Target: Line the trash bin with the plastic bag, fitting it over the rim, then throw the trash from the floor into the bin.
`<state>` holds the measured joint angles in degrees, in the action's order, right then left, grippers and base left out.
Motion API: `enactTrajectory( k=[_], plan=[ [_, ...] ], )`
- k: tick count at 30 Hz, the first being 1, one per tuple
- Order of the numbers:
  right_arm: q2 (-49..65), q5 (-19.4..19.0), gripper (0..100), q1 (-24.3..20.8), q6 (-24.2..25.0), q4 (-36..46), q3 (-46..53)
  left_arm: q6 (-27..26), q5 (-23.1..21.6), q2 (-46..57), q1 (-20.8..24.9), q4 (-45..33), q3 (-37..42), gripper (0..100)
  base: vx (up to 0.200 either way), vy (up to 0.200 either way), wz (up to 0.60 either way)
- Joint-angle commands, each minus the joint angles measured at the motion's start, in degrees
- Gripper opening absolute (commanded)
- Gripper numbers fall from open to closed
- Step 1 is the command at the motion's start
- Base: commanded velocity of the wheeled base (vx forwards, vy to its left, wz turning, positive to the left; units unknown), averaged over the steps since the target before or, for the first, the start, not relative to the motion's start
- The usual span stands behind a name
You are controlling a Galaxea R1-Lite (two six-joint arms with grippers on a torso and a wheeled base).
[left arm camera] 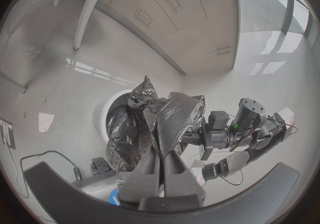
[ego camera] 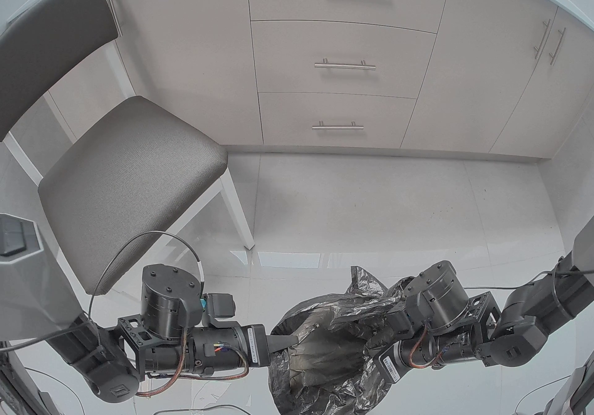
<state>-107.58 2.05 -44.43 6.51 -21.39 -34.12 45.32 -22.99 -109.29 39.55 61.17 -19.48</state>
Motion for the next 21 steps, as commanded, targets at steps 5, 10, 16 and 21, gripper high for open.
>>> enactTrajectory(
  k=[5,10,16,21],
  plan=[
    [-6.24,-0.03,0,3.48,-1.76,-3.83,0.20,0.03,0.05,-12.62,-1.14,11.43,0.85,0,0.000,0.000,0.00],
    [-8.08,0.06,0,5.15,-1.85,-4.09,-0.33,-2.52,0.05,-18.68,-1.23,16.52,0.32,0,0.000,0.000,0.00],
    [-10.72,-0.03,0,6.64,-3.08,-6.99,-0.24,-4.02,0.23,-20.44,-1.23,17.84,0.41,0,0.000,0.000,0.00],
    [-14.32,-0.03,0,7.78,-3.43,-12.44,0.20,-4.10,0.49,-21.14,-1.23,17.93,0.06,0,0.000,0.000,0.00]
  ],
)
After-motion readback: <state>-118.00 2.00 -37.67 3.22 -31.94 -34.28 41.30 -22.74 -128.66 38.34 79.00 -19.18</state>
